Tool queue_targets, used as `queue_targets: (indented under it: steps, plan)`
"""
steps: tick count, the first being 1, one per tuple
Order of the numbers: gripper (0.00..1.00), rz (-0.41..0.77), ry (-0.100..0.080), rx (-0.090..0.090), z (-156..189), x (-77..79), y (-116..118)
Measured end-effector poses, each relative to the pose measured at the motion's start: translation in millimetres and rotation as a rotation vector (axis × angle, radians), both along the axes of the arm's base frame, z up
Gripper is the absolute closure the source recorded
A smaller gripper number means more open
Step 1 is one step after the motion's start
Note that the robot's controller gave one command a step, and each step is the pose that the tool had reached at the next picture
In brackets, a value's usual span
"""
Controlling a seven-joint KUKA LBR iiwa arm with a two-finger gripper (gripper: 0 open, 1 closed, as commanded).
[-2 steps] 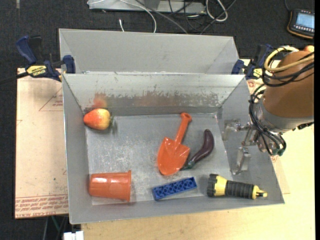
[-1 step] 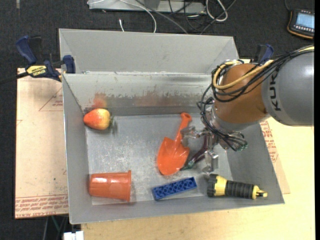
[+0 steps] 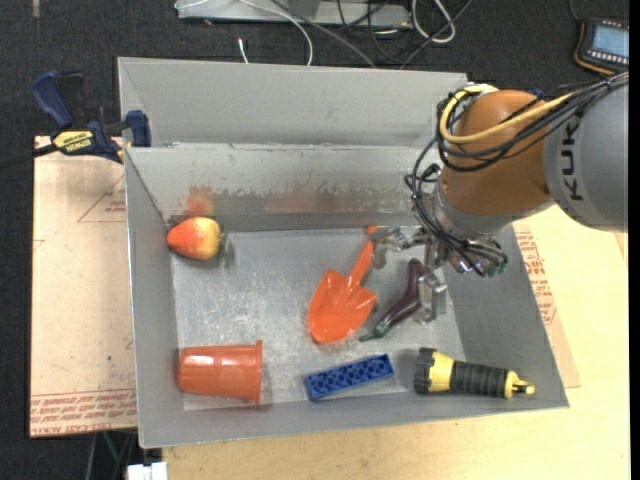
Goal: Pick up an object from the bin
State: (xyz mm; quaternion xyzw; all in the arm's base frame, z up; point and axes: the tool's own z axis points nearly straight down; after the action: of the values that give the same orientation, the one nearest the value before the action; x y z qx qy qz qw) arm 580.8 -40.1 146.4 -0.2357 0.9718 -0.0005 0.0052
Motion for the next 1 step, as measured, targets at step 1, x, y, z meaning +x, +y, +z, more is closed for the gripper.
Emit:
queue_targets:
  steps: [1]
  plan:
    - [0.0,0.258,0.01,0.002,-47.6,-2.8,-26.4]
